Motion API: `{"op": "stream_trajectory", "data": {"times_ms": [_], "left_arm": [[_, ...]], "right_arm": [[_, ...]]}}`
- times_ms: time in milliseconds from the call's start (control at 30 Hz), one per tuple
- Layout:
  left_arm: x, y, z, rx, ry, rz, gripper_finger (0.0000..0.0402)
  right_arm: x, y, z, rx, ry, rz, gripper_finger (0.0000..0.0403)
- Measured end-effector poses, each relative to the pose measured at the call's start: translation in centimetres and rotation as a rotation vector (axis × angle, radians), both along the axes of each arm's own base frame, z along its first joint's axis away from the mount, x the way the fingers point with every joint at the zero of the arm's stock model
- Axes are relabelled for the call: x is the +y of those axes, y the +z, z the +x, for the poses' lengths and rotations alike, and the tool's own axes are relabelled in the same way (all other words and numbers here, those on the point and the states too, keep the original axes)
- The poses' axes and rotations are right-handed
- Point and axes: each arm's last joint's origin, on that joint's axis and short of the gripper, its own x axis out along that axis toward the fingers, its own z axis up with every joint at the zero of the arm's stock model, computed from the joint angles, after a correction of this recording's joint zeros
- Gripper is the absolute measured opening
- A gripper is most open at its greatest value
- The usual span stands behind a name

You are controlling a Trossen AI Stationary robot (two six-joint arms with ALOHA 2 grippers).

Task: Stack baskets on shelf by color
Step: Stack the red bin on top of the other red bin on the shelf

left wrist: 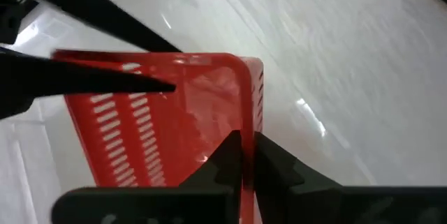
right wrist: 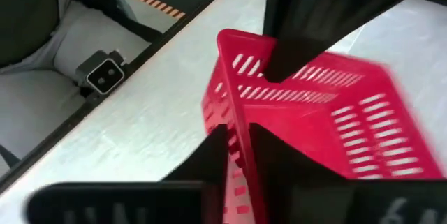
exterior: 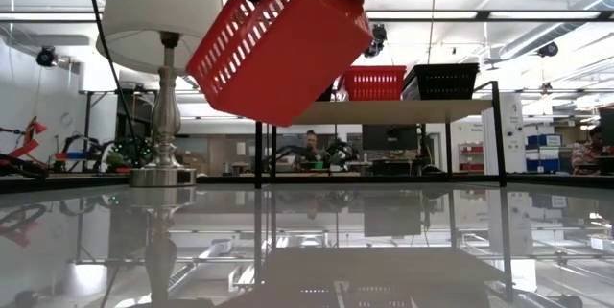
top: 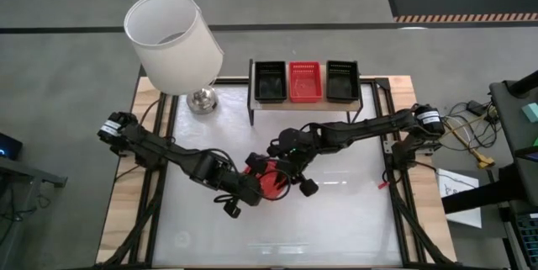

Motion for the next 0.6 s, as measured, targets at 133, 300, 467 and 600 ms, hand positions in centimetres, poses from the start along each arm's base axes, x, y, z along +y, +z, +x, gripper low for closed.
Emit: {"op": "stream_trajectory", "data": {"times_ms": [133, 300, 467, 600], "left_arm": [[-0.1, 0.3, 0.3, -0.040, 0.002, -0.014, 0.0039], [-0.2, 0.6, 0.6, -0.086, -0.015, -0.016, 0.0102], [0.1, 1.6, -0.1, -0.123, -0.059, 0.059, 0.0146], [0.6, 3.7, -1.4, -0.191, -0.075, 0.077, 0.0157]], "right_arm": [[0.0, -0.1, -0.1, -0.009, 0.015, -0.018, 0.0014], [-0.1, -0.1, -0.1, -0.007, 0.013, -0.022, 0.0011], [-0.1, 0.0, -0.2, -0.003, 0.014, -0.024, 0.0011], [-0.2, 0.2, -0.6, 0.009, 0.008, -0.051, 0.0011]]}}
